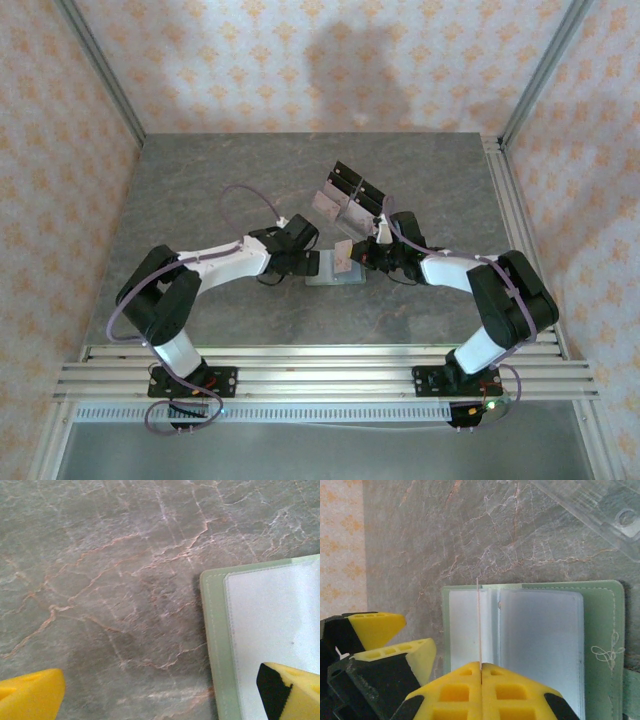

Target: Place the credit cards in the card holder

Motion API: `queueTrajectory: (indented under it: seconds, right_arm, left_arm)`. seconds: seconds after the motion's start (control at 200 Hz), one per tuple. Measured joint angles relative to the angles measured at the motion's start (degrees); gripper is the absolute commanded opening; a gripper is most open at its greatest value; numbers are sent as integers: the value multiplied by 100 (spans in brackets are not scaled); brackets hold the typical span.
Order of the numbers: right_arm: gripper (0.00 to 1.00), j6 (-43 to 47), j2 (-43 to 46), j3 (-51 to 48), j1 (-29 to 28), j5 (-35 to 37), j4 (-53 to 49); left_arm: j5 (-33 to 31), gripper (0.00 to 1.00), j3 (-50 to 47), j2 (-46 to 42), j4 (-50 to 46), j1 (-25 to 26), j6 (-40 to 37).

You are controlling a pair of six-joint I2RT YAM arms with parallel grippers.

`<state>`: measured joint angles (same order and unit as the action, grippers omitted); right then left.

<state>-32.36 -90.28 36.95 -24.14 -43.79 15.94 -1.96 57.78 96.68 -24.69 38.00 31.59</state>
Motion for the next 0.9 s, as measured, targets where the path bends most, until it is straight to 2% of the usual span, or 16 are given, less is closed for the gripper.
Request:
queueTrajectory:
  seconds: [0.19, 0.896]
  right_arm:
    - [0, 0, -13, -17, 50, -52, 50]
    - [0, 2, -393, -131, 72, -448, 590]
  left_arm:
    - [22, 100, 13, 227, 17, 63, -2]
    - [-55, 100, -90, 238, -24, 63, -15]
